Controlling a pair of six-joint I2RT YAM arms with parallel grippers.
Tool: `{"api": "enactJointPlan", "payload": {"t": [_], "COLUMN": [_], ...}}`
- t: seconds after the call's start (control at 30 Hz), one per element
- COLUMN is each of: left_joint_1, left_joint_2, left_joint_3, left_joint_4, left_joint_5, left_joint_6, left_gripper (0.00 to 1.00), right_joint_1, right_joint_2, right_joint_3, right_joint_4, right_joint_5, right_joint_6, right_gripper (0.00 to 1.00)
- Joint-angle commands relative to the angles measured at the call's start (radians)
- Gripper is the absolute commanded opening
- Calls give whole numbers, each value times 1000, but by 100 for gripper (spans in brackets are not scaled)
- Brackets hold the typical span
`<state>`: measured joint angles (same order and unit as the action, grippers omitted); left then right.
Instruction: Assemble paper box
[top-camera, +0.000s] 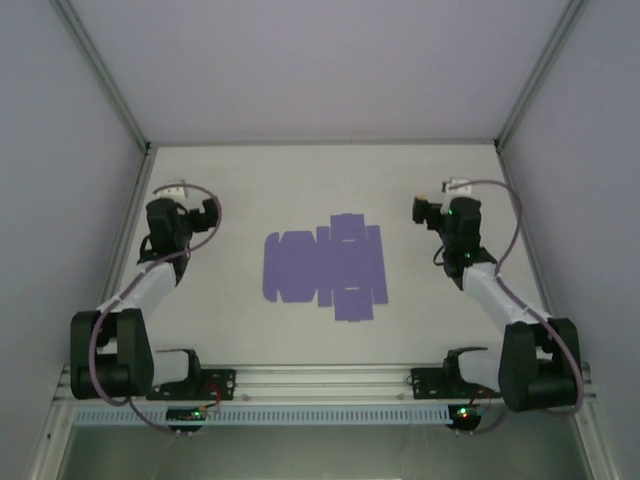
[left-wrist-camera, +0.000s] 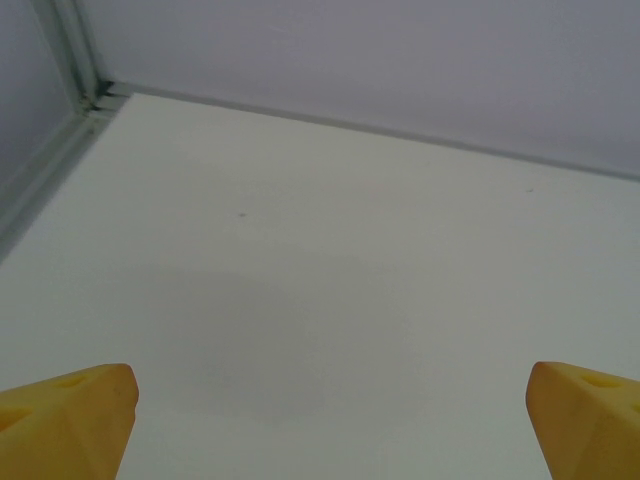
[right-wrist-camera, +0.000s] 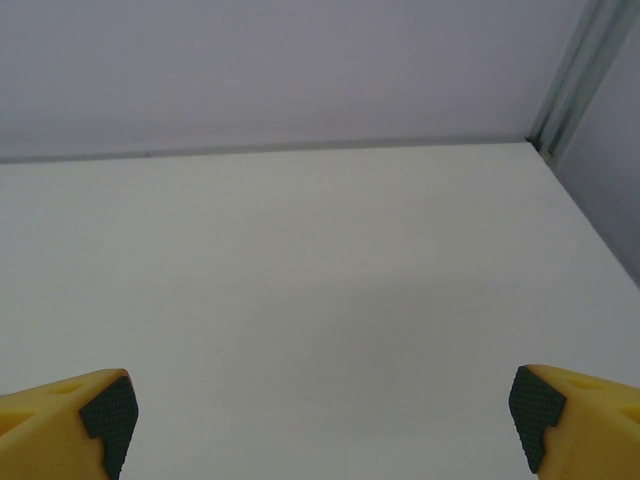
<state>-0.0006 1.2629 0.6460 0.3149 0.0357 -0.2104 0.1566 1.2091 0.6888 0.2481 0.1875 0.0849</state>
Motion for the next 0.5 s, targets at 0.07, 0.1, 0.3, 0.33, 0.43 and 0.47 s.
{"api": "enactJointPlan", "payload": {"t": [0.07, 0.1, 0.3, 0.33, 0.43, 0.47], "left_joint_1": [-171, -208, -325, -325, -323, -323], "left_joint_2": [-20, -14, 58, 61, 62, 66], "left_joint_3": [12, 14, 63, 55, 26, 20], "left_joint_4": [-265, -284, -460, -459, -426, -405], "left_joint_5": [146, 145, 208, 226, 286, 319], "left_joint_6": [-197, -228, -328, -345, -389, -397], "left_gripper": [100, 100, 99, 100, 99, 100], "right_joint_1": [205, 231, 327, 329, 327, 325], "right_joint_2": [80, 116, 288, 305, 368, 389], "right_joint_3": [139, 150, 199, 199, 201, 201], "right_joint_4": [-473, -497, -564, -569, -604, -621], "right_joint_5": [0, -51, -322, -342, -394, -387], "right_joint_6": [286, 333, 421, 426, 423, 426], "right_gripper": [94, 92, 63, 58, 51, 50]}}
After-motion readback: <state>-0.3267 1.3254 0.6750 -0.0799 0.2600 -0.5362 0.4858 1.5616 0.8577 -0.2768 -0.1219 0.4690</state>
